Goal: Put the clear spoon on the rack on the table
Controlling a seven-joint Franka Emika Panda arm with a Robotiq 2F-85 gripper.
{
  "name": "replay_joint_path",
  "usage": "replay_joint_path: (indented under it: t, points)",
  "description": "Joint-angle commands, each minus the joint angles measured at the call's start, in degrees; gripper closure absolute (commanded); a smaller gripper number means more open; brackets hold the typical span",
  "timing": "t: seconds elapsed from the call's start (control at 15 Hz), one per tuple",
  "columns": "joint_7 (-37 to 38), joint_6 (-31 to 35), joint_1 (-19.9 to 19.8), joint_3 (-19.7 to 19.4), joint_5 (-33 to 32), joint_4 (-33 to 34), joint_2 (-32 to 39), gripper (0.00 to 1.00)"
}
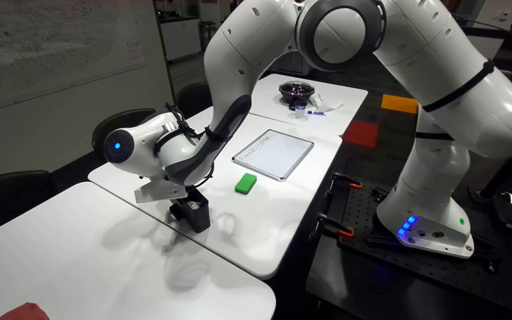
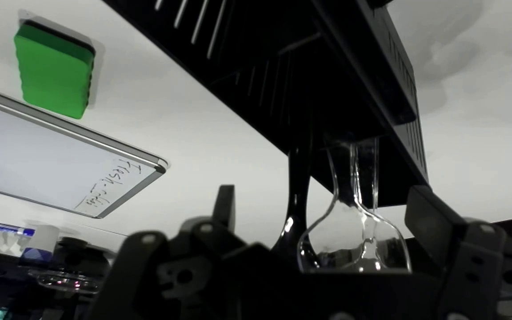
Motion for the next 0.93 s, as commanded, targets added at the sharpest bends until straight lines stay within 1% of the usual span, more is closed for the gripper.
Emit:
replay_joint_path:
  t: [0.0,0.33,0.47,0.53,0.6,0.67,0.73,0.8,0.87]
  points:
    - [-1.7,-0.8,0.6,-0.7,1.3,2.7,1.4,0.08]
    - [-1.8,-0.9,0.6,-0.8,1.5,3.6,2.1,0.18]
    - [-1.9,-0.8,0.5,-0.8,1.6,3.9,2.4,0.28]
    - [-2.0,-0.8,0.5,-0.8,1.6,4.0,2.5,0.35]
    - [-2.0,-0.8,0.5,-0.8,1.6,4.0,2.5,0.46]
    - [-2.1,-0.9,0.5,-0.8,1.7,4.1,2.6,0.54]
    - [-2.2,-0.9,0.5,-0.9,1.7,4.2,2.7,0.70]
    - [-2.2,-0.9,0.5,-0.9,1.7,4.3,2.8,0.77]
    - [-2.2,-0.9,0.5,-0.9,1.7,4.3,2.8,0.85]
